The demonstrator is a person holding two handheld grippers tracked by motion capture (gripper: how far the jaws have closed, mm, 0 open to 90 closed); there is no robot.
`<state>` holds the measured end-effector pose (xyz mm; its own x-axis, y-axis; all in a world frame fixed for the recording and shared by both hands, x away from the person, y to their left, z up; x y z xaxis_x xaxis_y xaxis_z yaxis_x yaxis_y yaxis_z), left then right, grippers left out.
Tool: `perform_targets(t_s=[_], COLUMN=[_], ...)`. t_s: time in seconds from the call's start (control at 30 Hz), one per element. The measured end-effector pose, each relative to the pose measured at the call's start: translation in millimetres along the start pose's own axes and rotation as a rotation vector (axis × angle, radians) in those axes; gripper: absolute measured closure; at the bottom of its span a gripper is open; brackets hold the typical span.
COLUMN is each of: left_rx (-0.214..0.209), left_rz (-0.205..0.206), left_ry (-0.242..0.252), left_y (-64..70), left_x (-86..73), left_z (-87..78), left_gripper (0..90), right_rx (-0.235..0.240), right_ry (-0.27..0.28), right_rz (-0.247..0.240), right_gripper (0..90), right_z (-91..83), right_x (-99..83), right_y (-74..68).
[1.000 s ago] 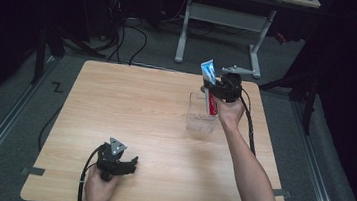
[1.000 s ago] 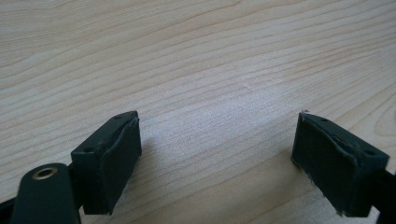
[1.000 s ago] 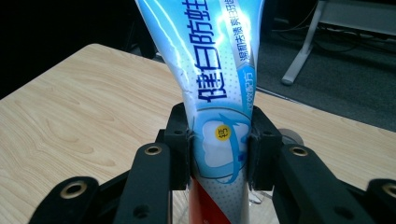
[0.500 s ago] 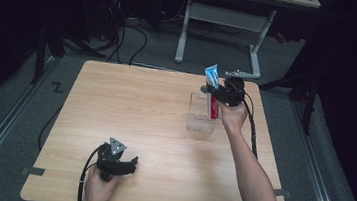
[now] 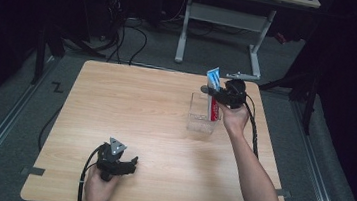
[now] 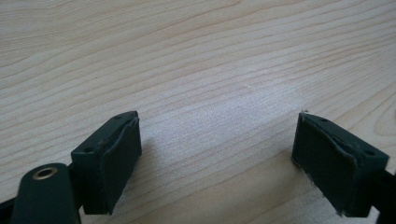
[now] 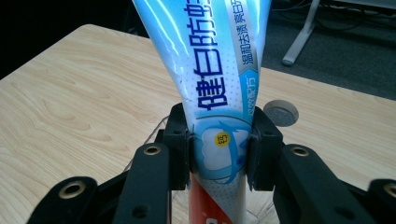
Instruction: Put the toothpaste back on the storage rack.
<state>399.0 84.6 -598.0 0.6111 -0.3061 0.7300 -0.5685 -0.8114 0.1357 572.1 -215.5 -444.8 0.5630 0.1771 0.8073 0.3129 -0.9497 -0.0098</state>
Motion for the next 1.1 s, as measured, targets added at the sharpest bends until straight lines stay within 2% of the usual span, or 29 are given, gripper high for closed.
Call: perform_targets(t_s=[0.27,0.53,0.77,1.1], left_rx=[0.005,0.006,0.006,0.005], left_rz=[-0.001,-0.005,-0.003,-0.002], left_ry=[-0.001,0.001,0.0,0.0], left_y=[-0.6,-0.9,-1.0,-0.9], left_x=[0.5,0.7,0.6,0.7], left_z=[0.5,0.6,0.5,0.7], left_gripper=[15.9,16.0,16.0,15.9], right_rx=[0.025,0.002,-0.008,-0.015], right_ry=[-0.014,-0.028,-0.036,-0.039], right_rz=[0.028,-0.013,0.003,0.001], right_gripper=[66.7,66.6,66.3,65.8], right_z=[-1.4,2.7,3.2,1.9], right_x=[-1.9,-8.7,-12.4,-21.9], right_y=[3.2,-2.7,-1.8,1.3])
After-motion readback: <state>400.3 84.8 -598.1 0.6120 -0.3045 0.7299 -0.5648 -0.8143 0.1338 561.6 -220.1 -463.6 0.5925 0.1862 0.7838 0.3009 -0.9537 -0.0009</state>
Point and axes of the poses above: each handheld gripper's, and its own axes: z roughly forward along the jaws, x roughly out of its top, y roughly to its right, the point moved 9 cm from there along z, roughly forward along the jaws, and after that the axes turned 10 degrees about -x, right-handed, at the moved point
